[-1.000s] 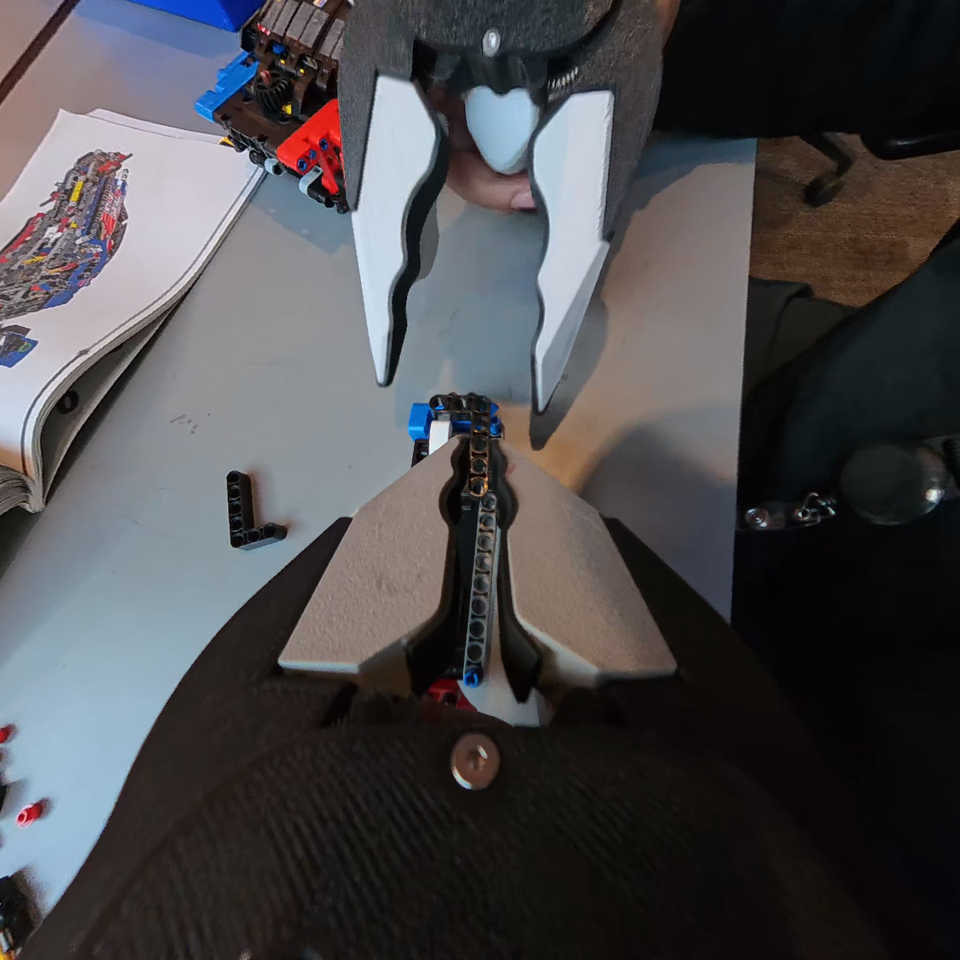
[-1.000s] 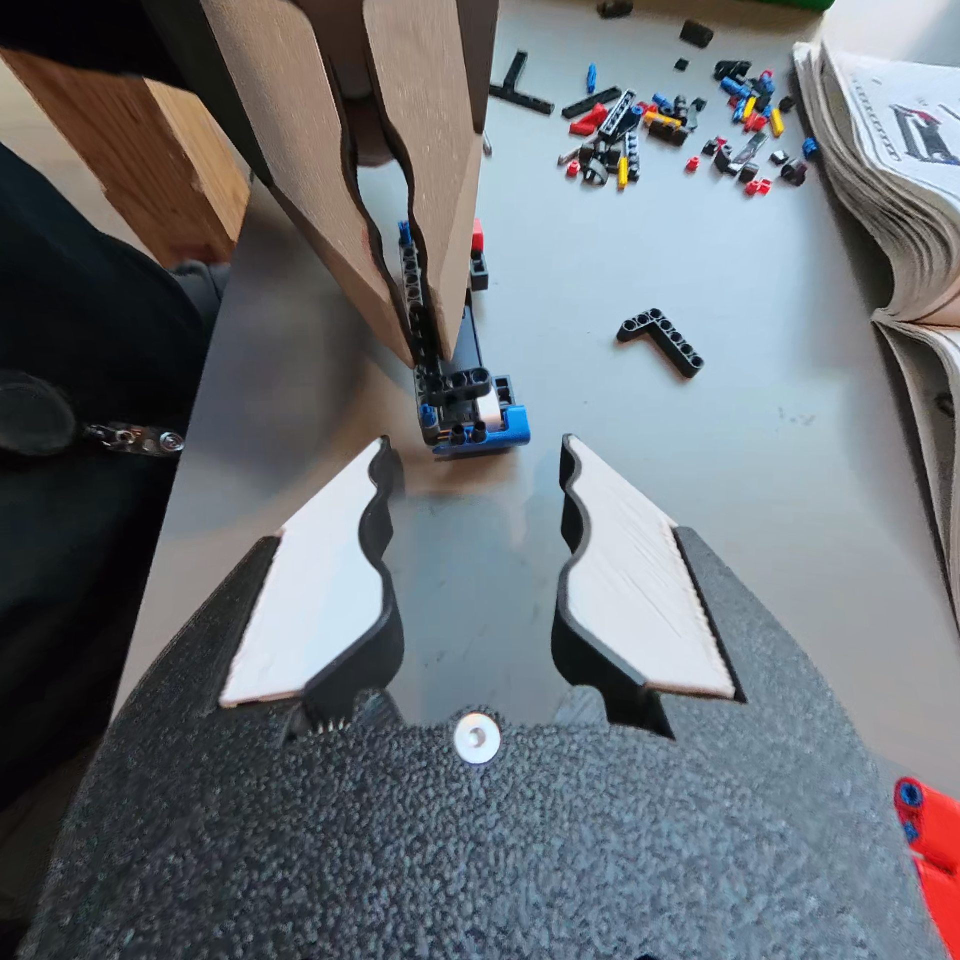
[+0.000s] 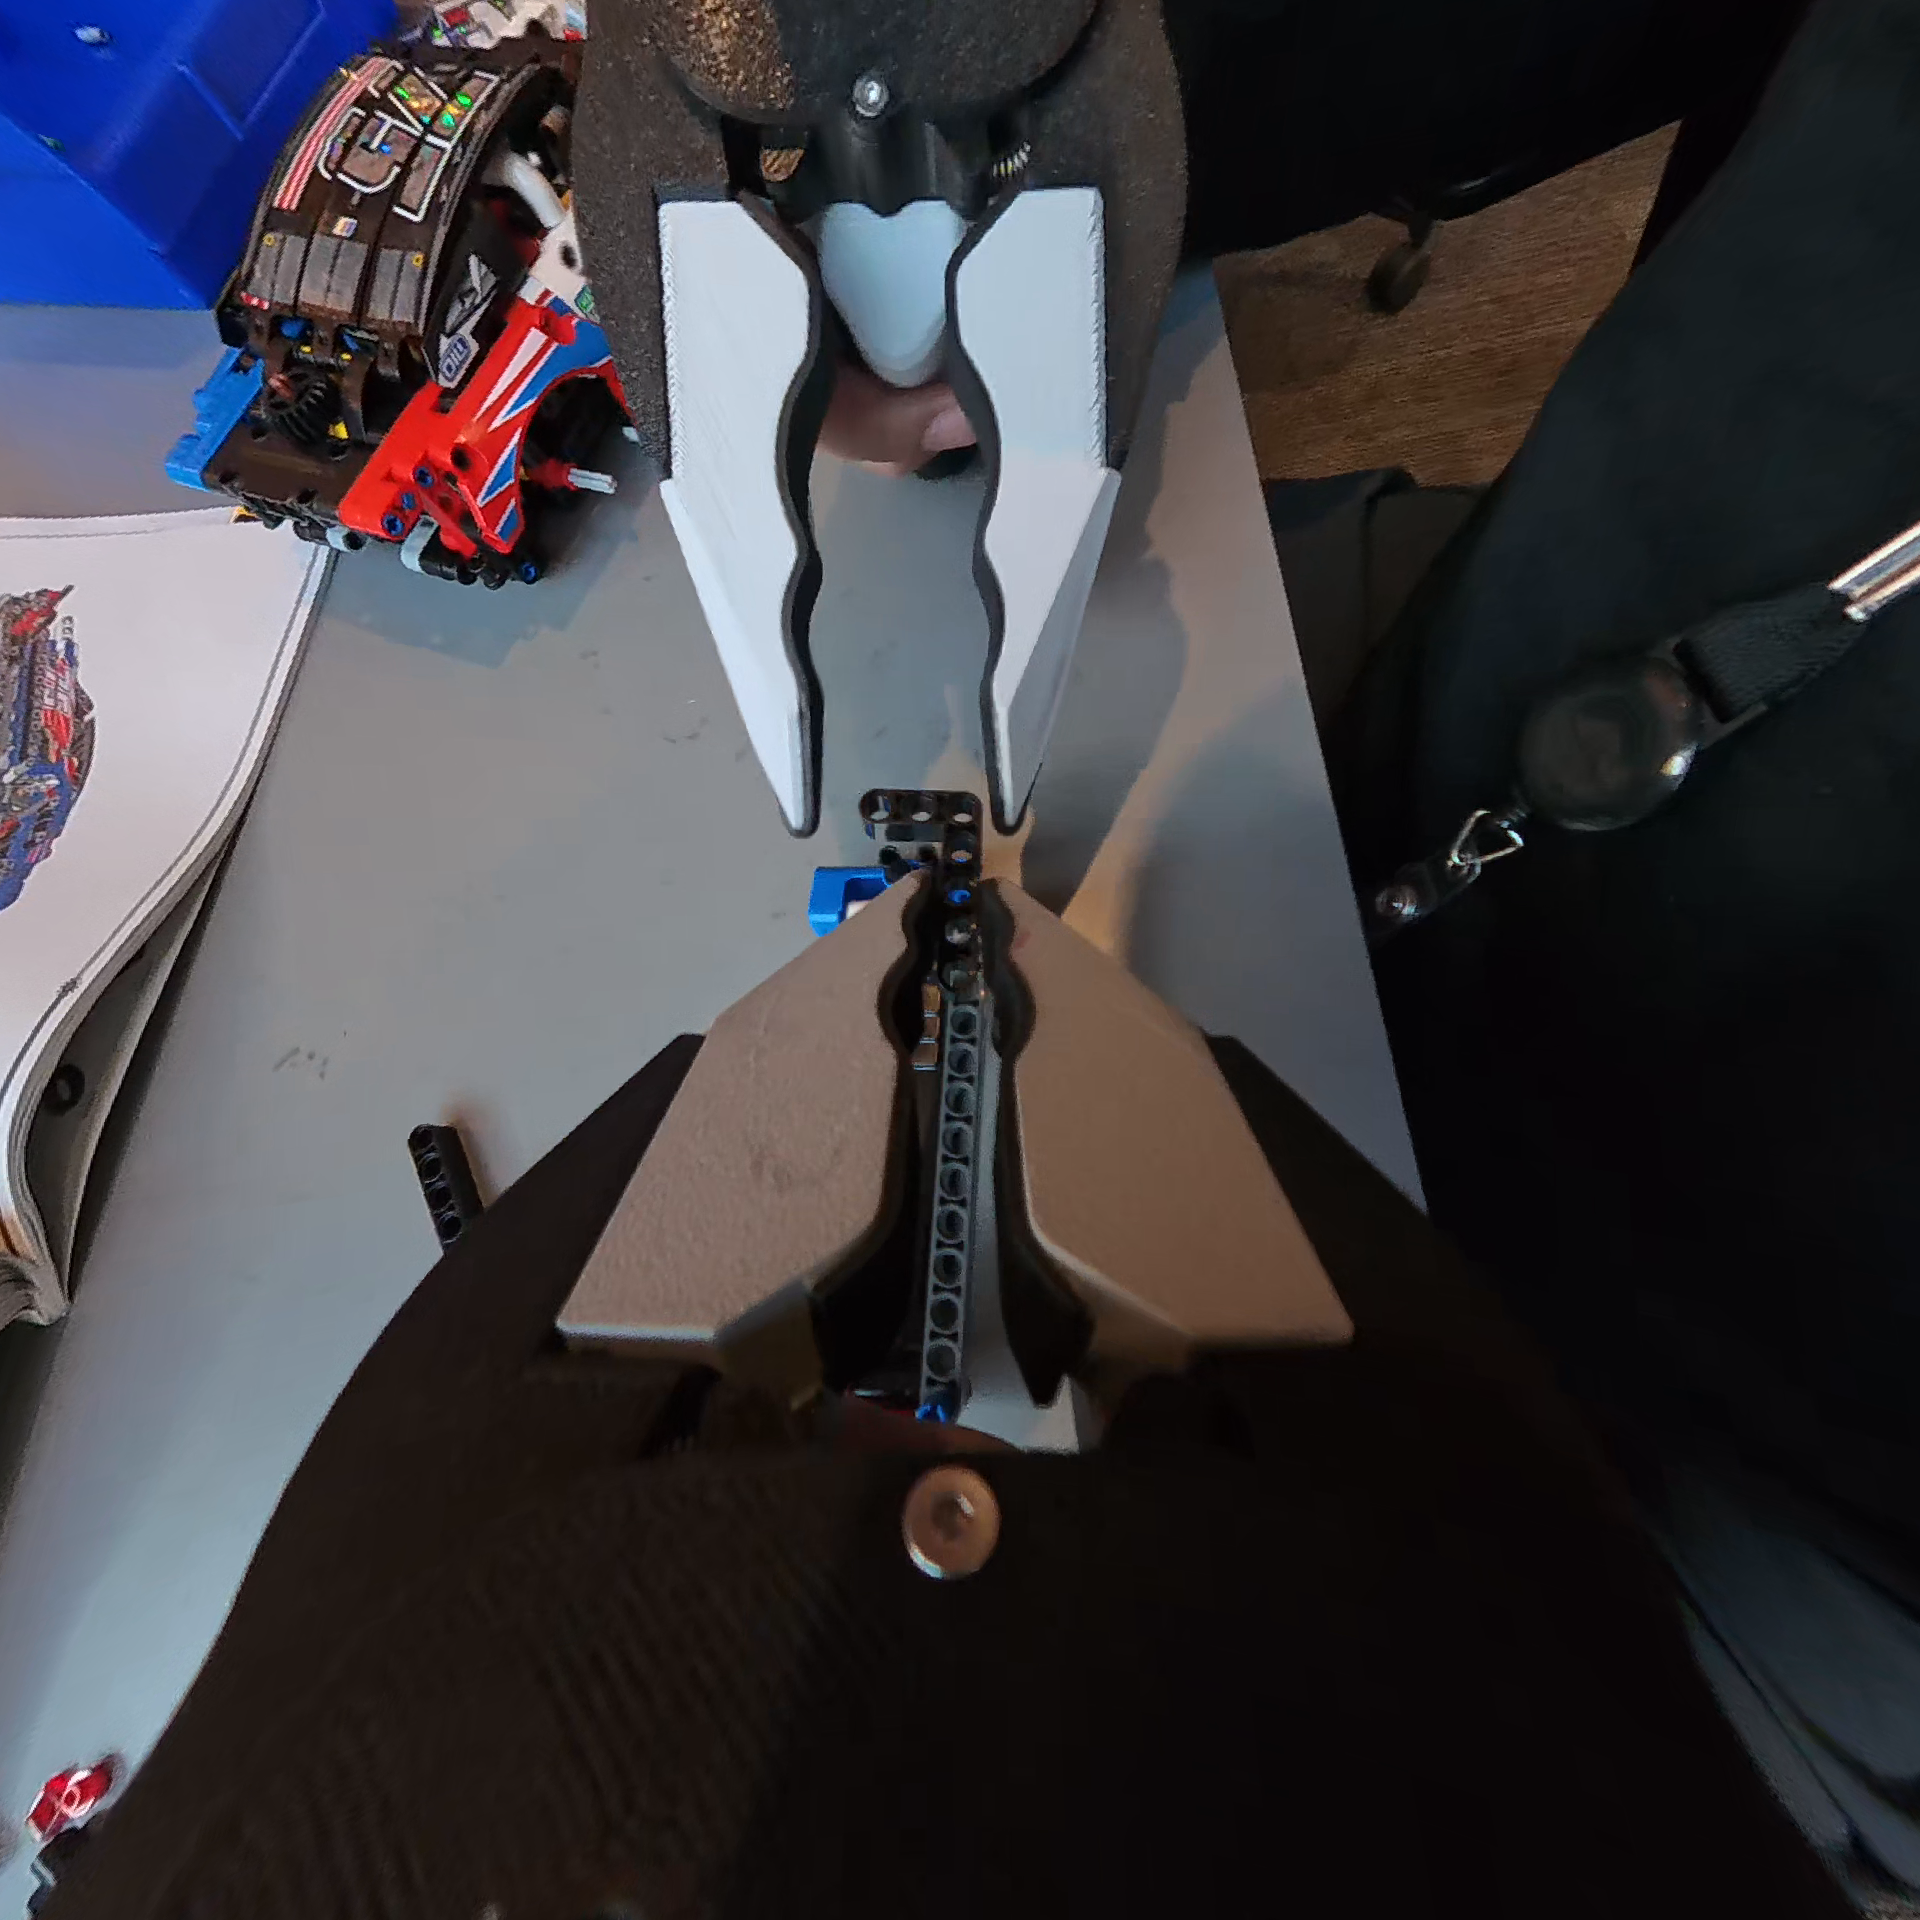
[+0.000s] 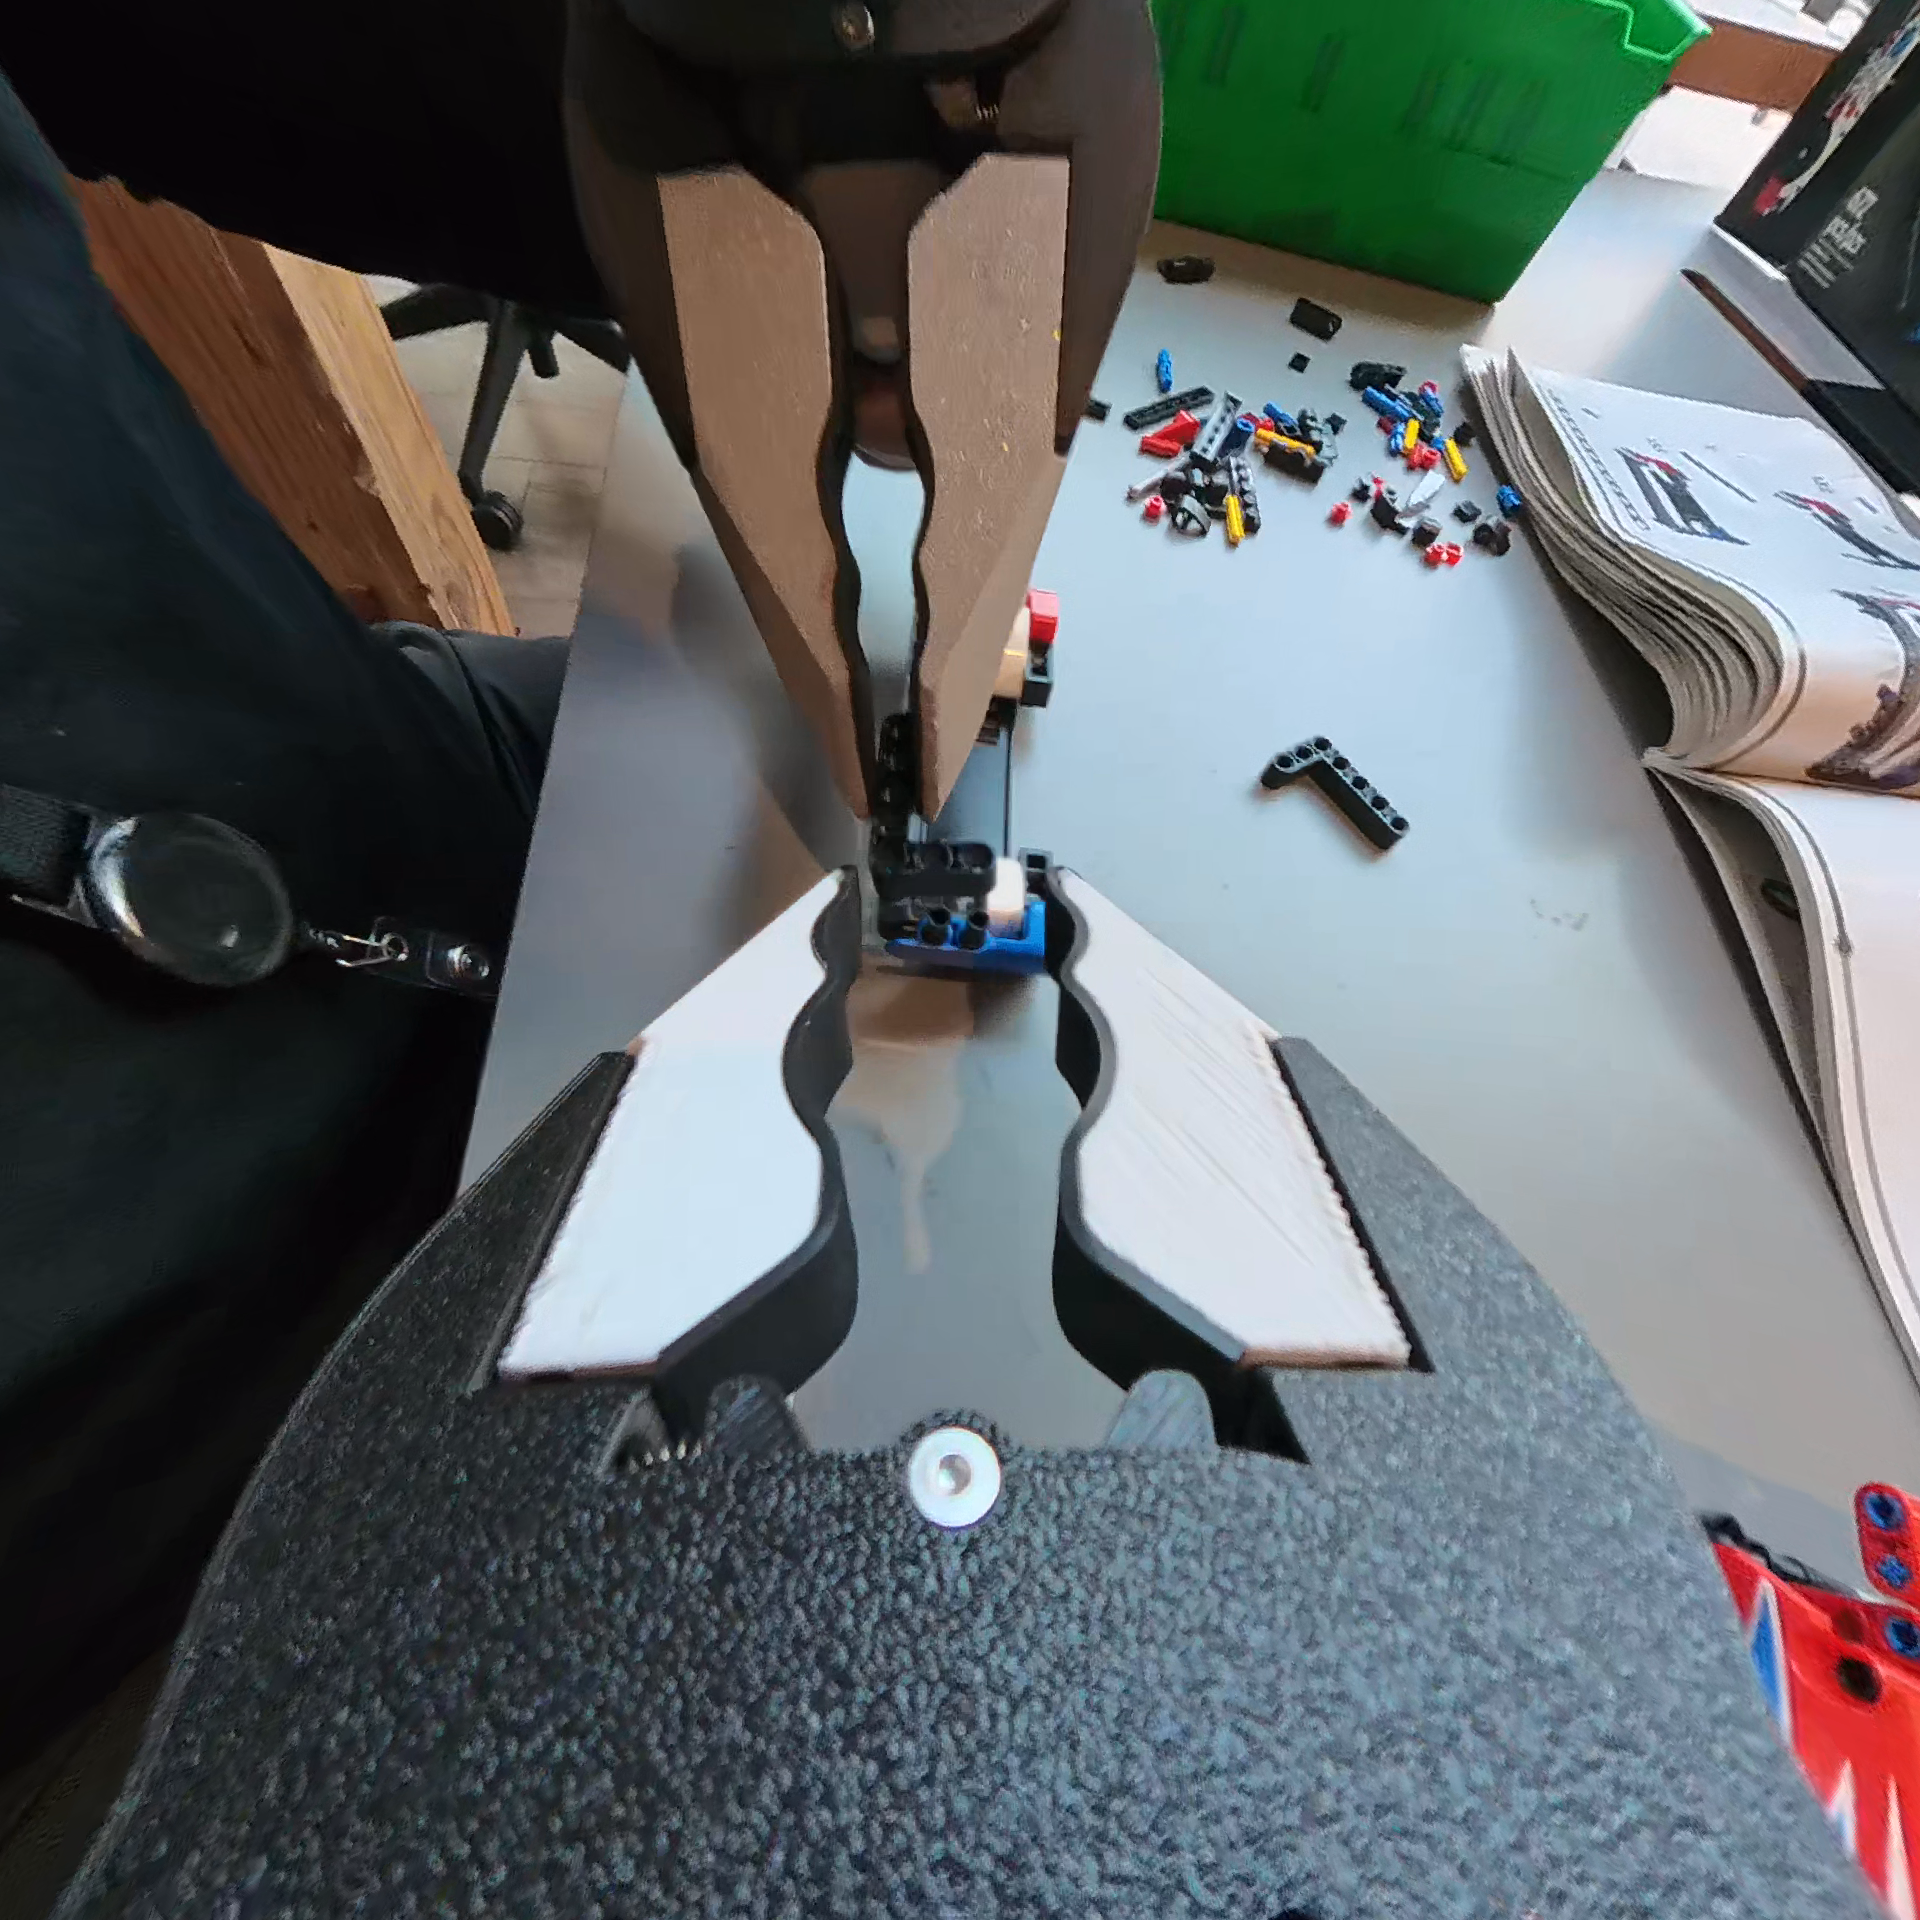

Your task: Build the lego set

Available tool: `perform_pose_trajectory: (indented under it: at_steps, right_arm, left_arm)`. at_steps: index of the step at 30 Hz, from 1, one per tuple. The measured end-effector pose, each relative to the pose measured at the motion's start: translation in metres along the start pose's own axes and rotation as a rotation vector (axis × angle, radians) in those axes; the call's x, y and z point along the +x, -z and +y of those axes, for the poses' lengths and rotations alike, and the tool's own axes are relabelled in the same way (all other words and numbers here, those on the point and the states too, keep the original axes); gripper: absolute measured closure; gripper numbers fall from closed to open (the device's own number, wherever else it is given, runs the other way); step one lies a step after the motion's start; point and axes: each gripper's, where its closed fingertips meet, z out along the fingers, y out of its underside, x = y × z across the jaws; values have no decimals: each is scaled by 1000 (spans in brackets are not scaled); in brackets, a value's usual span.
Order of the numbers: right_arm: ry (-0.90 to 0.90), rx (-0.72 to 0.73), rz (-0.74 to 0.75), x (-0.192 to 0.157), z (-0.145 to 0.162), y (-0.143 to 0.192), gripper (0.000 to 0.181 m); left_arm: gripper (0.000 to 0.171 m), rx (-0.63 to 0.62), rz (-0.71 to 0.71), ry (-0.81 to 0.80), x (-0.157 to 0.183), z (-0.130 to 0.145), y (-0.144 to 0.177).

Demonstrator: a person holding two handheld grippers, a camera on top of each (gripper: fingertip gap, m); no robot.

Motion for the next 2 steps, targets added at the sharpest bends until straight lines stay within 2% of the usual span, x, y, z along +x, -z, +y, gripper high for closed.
perform_pose_trajectory:
  at_steps: [2]
  right_arm:
    - [18,10,-5,-2,-3,-1,148]
  left_arm:
    - [167,-15,-2,-6,0,4,-1]
